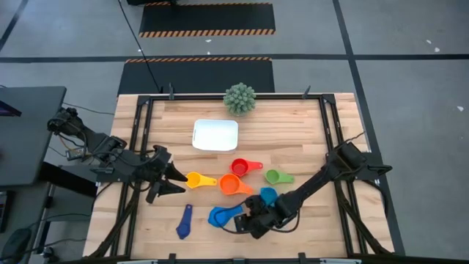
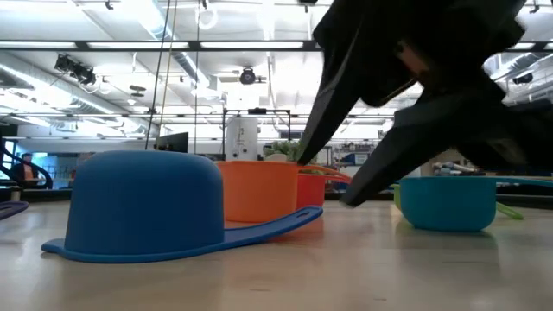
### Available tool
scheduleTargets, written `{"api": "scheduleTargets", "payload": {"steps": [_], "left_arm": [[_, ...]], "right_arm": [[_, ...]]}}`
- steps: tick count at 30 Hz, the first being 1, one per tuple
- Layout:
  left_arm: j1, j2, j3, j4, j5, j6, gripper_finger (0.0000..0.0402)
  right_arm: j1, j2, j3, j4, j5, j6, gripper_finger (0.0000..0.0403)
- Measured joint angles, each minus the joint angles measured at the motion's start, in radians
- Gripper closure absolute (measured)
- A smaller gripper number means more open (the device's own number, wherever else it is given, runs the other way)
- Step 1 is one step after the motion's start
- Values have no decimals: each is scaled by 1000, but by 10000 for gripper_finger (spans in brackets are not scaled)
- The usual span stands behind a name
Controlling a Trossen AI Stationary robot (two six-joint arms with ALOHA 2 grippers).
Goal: Nest measuring cups in basket
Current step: Stack the left light blue measuring cup on top of the orange measuring cup
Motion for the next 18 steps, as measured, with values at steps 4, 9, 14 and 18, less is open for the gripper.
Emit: {"api": "scheduleTargets", "payload": {"steps": [4, 9, 14, 18], "left_arm": [[0, 1, 0, 2, 0, -2, 170], [-1, 2, 0, 4, 1, -11, 170], [-1, 7, 0, -1, 4, -24, 170], [-1, 7, 0, 0, 4, -24, 170]], "right_arm": [[-15, 3, 0, -13, 28, -19, 261], [-44, 2, 0, -59, 45, -15, 261], [-60, 2, 0, -72, 44, -46, 261], [-71, 2, 0, -86, 24, -55, 261]]}}
